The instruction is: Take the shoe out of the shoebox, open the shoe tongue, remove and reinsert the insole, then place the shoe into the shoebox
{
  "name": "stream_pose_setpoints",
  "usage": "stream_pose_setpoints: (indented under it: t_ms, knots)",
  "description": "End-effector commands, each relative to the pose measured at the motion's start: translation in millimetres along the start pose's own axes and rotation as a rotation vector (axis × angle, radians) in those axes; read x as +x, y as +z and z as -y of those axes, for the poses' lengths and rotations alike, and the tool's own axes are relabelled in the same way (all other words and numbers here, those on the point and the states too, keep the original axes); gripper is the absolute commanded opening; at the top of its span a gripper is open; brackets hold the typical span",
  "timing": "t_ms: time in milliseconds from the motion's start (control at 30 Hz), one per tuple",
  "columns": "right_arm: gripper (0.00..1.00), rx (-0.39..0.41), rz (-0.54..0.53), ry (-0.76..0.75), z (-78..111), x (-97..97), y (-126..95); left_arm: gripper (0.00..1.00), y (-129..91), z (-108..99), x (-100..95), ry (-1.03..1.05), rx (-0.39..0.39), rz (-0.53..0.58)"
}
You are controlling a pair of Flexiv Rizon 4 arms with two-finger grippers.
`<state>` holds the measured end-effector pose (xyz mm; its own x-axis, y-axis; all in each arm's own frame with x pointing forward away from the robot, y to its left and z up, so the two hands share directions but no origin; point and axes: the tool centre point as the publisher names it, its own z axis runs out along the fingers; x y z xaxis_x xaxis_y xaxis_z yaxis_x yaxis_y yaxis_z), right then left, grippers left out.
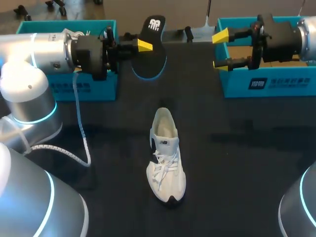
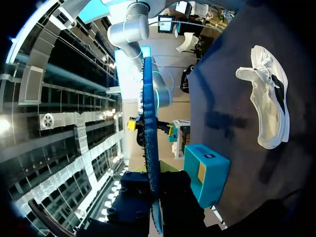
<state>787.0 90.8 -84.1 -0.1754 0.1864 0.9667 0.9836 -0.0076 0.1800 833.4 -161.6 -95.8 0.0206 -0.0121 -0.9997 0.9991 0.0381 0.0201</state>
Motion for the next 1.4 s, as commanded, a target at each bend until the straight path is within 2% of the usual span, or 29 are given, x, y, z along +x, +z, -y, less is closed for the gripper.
stream_pose_setpoints:
  t_ms: [33,233,800,1067,1133,1167,1400]
  knots:
    - [1.00,-0.001,0.000,0.001,-0.4,-0.2,2.2,0.00,3.8,0.5,5.3,-0.001,-0.012,0.003]
    - [1.00,-0.001,0.000,0.001,-0.4,-0.2,2.2,0.00,5.8,-4.2,10.1,0.045,-0.063,-0.006]
    - [1.00,0.076,0.010,0.011,6.6,14.1,60.6,0.00,20.7,-8.9,16.7,0.087,-0.064,-0.009]
    - [1.00,0.112,-0.015,0.024,7.0,6.8,82.1,0.00,31.5,-6.3,15.3,0.091,-0.050,0.011]
    - [0.92,0.120,-0.019,0.029,6.9,4.3,85.5,0.00,33.5,-5.5,13.6,0.094,-0.046,0.016]
    - [0.92,0.121,-0.021,0.031,7.0,3.7,86.4,0.00,34.1,-5.3,13.0,0.095,-0.044,0.018]
    - [0.73,0.143,-0.038,0.031,6.8,3.0,96.0,0.00,41.1,-3.9,14.5,0.098,-0.058,0.023]
